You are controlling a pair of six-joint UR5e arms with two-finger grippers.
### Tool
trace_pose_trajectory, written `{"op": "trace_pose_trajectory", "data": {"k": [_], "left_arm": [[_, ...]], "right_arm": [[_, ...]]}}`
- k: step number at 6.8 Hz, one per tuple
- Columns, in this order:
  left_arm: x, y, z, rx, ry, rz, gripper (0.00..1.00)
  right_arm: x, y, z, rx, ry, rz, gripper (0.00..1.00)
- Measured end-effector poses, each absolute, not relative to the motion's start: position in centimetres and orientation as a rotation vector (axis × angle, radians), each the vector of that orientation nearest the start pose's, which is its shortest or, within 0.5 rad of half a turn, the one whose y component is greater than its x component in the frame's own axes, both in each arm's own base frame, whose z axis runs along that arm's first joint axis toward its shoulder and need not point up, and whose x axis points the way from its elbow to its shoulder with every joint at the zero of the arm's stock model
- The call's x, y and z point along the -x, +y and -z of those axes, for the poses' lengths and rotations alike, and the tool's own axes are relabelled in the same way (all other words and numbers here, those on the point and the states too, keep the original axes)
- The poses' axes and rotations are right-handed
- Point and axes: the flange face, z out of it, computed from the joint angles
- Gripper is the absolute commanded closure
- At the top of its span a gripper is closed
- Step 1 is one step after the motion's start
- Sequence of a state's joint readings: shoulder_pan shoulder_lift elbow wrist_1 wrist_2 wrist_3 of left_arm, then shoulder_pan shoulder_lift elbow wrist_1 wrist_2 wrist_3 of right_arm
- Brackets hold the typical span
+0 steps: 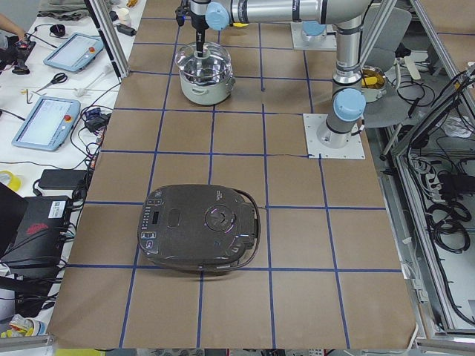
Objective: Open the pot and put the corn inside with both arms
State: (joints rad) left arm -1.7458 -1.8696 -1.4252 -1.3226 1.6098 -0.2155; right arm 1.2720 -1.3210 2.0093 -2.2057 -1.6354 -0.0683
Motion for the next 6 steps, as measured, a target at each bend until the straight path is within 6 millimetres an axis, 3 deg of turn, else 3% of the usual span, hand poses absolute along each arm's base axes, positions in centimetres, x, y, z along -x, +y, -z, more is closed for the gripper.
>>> {"op": "trace_pose_trajectory", "data": {"k": [2, 3, 5, 6], "left_arm": [[14.5, -60.7, -43.3, 0.123, 3.104, 0.12, 0.72], [9.8, -61.2, -42.4, 0.088, 3.099, 0.1, 0.74], [-0.8, -61.0, -38.0, 0.023, 3.101, 0.039, 0.76], [-4.9, -60.0, -34.8, -0.001, 3.105, 0.03, 0.77]], "right_arm": [[-3.1, -55.6, -27.6, -0.298, 3.176, 0.026, 1.0], [-8.0, -57.0, -30.5, -0.246, 3.183, 0.061, 1.0], [-20.3, -59.5, -36.1, -0.139, 3.215, 0.094, 1.0], [-26.9, -60.3, -37.5, -0.009, 3.244, 0.092, 1.0]]}}
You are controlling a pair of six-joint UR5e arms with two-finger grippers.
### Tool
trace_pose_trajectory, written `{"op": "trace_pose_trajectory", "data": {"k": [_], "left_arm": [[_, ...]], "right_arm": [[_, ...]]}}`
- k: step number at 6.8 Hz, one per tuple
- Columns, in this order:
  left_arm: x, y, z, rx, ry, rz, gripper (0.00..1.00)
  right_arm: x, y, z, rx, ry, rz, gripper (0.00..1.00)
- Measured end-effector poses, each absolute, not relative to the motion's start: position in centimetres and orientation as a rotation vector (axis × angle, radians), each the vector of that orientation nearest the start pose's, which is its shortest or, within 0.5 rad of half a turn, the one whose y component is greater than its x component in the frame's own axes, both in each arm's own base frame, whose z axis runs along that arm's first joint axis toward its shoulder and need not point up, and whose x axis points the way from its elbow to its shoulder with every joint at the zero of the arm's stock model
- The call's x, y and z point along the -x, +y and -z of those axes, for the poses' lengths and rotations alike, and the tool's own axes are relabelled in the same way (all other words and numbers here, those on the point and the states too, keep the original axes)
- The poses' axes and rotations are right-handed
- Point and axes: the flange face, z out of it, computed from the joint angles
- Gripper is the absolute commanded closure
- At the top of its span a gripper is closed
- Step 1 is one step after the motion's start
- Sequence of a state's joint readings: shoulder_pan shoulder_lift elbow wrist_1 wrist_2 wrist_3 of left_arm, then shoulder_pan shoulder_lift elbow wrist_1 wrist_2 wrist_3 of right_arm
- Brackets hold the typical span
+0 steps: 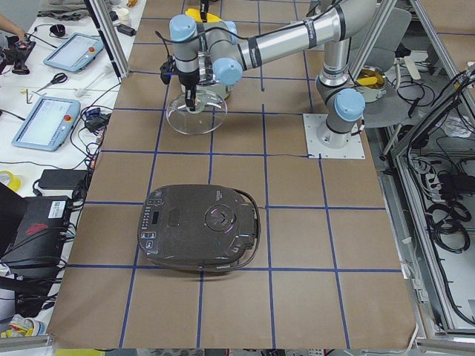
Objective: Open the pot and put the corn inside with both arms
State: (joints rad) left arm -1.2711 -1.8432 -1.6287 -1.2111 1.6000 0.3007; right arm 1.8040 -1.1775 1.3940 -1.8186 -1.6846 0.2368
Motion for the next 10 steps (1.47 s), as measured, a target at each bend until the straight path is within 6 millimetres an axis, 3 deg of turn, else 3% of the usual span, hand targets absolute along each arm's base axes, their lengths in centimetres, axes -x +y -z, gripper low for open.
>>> {"op": "trace_pose_trajectory", "data": {"k": [1, 2, 3, 4, 5, 6, 8, 10], "left_arm": [[-7.1, -59.0, -31.6, -0.026, 3.102, 0.052, 0.77], [-7.8, -58.1, -28.9, -0.062, 3.11, 0.076, 0.77], [-8.4, -57.4, -26.9, -0.09, 3.125, 0.102, 0.77], [-9.4, -56.8, -25.5, -0.094, 3.141, 0.105, 0.77], [-10.1, -56.6, -24.7, -0.088, 3.158, 0.101, 0.77], [-10.3, -56.5, -24.2, -0.081, 3.168, 0.095, 0.78], [-10.6, -56.5, -23.8, -0.075, 3.169, 0.086, 0.78], [-10.7, -56.5, -23.3, -0.06, 3.169, 0.073, 0.78]], "right_arm": [[-33.1, -60.4, -37.7, 0.098, 3.238, 0.105, 1.0], [-38.0, -60.2, -37.3, 0.157, 3.209, 0.108, 1.0], [-41.5, -59.8, -36.4, 0.207, 3.172, 0.095, 1.0], [-43.7, -59.6, -35.0, 0.247, 3.144, 0.077, 0.9], [-44.9, -59.7, -33.5, 0.287, 3.123, 0.064, 0.58], [-45.6, -59.8, -32.1, 0.331, 3.108, 0.052, 0.01], [-46.2, -59.5, -31.3, 0.366, 3.066, 0.034, 0.0], [-46.2, -59.3, -32.0, 0.381, 3.047, 0.053, 0.0]]}}
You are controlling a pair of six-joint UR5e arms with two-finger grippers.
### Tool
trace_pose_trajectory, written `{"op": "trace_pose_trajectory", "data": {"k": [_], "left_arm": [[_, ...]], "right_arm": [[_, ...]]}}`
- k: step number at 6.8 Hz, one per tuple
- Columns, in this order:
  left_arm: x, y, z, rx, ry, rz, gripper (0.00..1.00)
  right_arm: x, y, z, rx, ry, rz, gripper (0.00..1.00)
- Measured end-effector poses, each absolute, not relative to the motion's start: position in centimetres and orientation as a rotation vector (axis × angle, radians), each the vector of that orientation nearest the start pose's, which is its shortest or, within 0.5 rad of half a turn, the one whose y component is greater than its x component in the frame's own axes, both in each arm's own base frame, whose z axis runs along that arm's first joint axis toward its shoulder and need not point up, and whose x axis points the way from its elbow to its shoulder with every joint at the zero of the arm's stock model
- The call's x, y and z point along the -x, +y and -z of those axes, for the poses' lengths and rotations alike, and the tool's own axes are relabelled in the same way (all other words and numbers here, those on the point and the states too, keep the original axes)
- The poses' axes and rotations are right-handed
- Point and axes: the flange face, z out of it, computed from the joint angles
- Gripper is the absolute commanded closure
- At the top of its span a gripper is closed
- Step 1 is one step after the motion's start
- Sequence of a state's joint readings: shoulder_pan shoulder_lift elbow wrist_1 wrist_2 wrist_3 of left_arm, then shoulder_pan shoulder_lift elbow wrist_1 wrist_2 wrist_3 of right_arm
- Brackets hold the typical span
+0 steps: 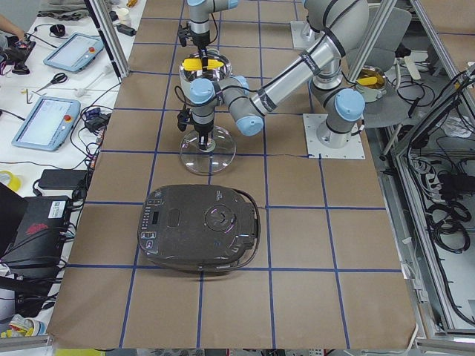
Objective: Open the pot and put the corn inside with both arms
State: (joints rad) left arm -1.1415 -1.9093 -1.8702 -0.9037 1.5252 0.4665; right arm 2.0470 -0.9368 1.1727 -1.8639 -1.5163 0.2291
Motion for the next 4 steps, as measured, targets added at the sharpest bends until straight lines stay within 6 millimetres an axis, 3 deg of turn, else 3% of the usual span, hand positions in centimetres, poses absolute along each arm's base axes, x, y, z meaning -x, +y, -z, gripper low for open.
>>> {"op": "trace_pose_trajectory", "data": {"k": [2, 3, 4], "left_arm": [[-10.9, -56.6, -22.9, -0.031, 3.171, 0.064, 0.79], [-11.0, -56.6, -22.8, -0.022, 3.169, 0.067, 0.79], [-11.3, -56.5, -22.8, -0.012, 3.168, 0.066, 0.75]], "right_arm": [[-45.4, -59.2, -33.6, 0.381, 3.047, 0.089, 0.0], [-43.3, -59.9, -35.5, 0.362, 3.055, 0.128, 0.0], [-39.9, -60.9, -37.5, 0.312, 3.072, 0.166, 0.0]]}}
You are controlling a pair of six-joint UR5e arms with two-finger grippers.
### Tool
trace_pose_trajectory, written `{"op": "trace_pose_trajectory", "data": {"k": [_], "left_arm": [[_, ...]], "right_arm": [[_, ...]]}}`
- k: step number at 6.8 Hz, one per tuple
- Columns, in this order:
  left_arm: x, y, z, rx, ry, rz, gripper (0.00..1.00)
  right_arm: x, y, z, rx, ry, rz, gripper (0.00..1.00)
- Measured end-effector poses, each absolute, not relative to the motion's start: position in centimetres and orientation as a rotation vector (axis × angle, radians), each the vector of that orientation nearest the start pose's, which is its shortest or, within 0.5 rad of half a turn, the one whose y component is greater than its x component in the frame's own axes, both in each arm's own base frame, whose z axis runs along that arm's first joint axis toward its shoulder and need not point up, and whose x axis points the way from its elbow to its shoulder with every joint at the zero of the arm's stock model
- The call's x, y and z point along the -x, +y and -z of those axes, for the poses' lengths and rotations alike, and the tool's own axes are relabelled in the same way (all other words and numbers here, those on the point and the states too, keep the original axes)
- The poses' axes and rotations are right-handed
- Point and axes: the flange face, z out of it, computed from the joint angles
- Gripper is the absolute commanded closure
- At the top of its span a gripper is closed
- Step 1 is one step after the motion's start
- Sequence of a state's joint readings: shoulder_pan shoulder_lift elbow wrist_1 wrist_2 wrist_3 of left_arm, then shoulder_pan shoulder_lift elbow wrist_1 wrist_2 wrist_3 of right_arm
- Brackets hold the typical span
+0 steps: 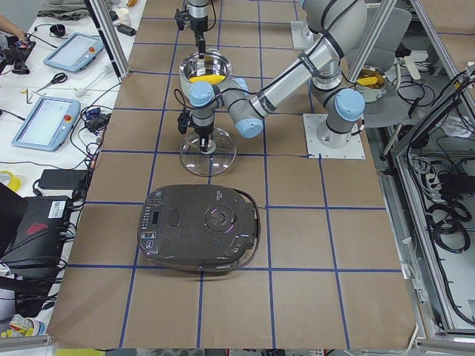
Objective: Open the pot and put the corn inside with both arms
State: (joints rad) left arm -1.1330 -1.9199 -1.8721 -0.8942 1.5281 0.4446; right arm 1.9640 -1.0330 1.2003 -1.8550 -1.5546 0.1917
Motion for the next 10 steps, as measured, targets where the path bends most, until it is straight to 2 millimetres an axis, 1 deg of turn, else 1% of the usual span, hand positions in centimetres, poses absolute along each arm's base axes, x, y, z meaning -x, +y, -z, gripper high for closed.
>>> {"op": "trace_pose_trajectory", "data": {"k": [1, 2, 3, 4, 5, 6, 7, 8, 9, 10], "left_arm": [[-11.6, -56.5, -22.5, -0.003, 3.166, 0.059, 0.43], [-11.8, -56.4, -22.2, 0.004, 3.164, 0.046, 0.18], [-11.9, -56.3, -21.9, 0.02, 3.163, 0.036, 0.04], [-11.9, -56.3, -21.7, 0.044, 3.164, 0.029, 0.0], [-12.0, -56.3, -21.9, 0.06, 3.161, 0.032, 0.0], [-11.7, -56.5, -23.0, 0.072, 3.149, 0.049, 0.0], [-10.6, -56.8, -25.5, 0.074, 3.132, 0.057, 0.0], [-8.2, -57.5, -29.3, 0.081, 3.123, 0.031, 0.0], [-4.3, -58.2, -34.4, 0.128, 3.119, 0.01, 0.0], [0.4, -58.3, -39.4, 0.18, 3.114, 0.022, 0.0]], "right_arm": [[-35.0, -61.6, -39.7, 0.219, 3.086, 0.189, 0.0], [-30.4, -61.5, -41.0, 0.123, 3.099, 0.158, 0.0], [-26.2, -60.7, -41.8, 0.03, 3.113, 0.079, 0.0], [-22.3, -59.5, -43.1, -0.058, 3.118, 0.019, 0.0], [-19.6, -57.9, -44.8, -0.108, 3.12, -0.002, 0.0], [-18.1, -56.9, -45.8, -0.104, 3.13, 0.002, 0.0], [-16.6, -56.3, -46.5, -0.089, 3.153, 0.011, 0.0], [-14.9, -55.9, -47.2, -0.095, 3.171, 0.011, 0.0], [-13.5, -55.3, -47.5, -0.091, 3.172, -0.003, 0.0], [-12.8, -54.1, -47.1, -0.073, 3.166, -0.024, 0.0]]}}
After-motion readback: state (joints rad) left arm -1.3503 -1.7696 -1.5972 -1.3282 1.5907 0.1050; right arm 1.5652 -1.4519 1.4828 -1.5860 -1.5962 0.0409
